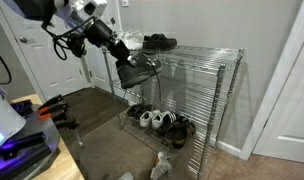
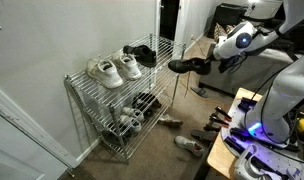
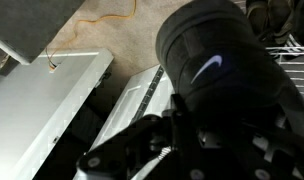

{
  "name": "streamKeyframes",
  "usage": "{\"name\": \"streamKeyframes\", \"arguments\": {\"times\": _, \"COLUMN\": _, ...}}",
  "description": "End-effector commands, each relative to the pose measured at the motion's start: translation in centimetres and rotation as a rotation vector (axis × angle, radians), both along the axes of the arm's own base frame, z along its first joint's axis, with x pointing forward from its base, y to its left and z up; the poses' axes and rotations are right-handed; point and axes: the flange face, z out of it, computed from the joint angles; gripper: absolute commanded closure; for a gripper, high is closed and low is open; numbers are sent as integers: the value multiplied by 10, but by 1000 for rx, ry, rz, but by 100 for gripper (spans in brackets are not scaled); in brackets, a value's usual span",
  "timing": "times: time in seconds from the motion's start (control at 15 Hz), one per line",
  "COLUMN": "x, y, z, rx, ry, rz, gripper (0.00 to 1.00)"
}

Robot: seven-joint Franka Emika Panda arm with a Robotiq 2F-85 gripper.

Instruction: Move the black shoe on the second shelf to the top shelf

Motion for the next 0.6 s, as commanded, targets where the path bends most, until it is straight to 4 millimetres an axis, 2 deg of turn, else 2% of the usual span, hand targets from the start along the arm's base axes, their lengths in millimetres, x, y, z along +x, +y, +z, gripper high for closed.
{"name": "streamKeyframes", "arguments": {"times": 0.0, "x": -1, "y": -7, "z": 18, "rx": -59, "ry": 43, "rz": 44, "gripper": 94}}
{"name": "streamKeyframes", "arguments": {"times": 0.33, "x": -4, "y": -13, "z": 35, "rx": -79, "ry": 74, "rz": 102, "gripper": 95}}
{"name": "streamKeyframes", "arguments": {"times": 0.53, "x": -5, "y": -21, "z": 53, "rx": -113, "ry": 54, "rz": 88, "gripper": 95}}
